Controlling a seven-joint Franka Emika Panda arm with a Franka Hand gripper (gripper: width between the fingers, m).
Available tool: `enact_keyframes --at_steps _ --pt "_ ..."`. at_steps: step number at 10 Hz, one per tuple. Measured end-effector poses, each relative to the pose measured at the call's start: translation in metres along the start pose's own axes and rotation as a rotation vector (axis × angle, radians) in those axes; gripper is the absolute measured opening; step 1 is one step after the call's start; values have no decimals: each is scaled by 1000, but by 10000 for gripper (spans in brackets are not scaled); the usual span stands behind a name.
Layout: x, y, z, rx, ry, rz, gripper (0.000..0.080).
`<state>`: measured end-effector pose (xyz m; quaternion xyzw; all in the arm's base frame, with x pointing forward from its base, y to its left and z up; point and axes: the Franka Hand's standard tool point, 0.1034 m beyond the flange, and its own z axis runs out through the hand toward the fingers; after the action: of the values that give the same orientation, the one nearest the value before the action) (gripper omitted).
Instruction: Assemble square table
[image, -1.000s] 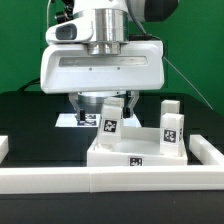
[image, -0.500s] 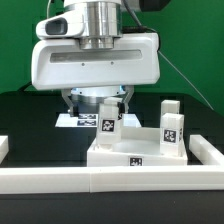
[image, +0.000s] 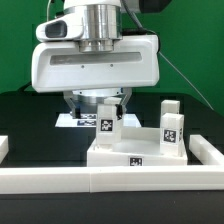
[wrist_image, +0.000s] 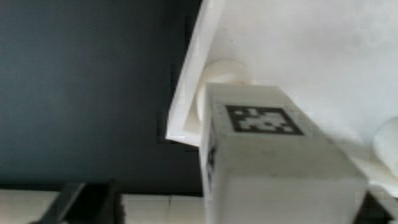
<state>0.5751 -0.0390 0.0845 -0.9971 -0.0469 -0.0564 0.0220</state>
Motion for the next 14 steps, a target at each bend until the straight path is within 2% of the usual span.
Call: enact_keyframes --at_steps 1,2,4,5,11,14 --pt "0 0 0 0 0 0 424" --pt "0 -1 0 0 0 -1 288" --pt "2 -2 3 -4 10 8 288" --pt "7 2 3 -22 51 -35 288" --pt "7 -1 3 -6 54 301 290" --pt "10 -10 5 22 69 656 290"
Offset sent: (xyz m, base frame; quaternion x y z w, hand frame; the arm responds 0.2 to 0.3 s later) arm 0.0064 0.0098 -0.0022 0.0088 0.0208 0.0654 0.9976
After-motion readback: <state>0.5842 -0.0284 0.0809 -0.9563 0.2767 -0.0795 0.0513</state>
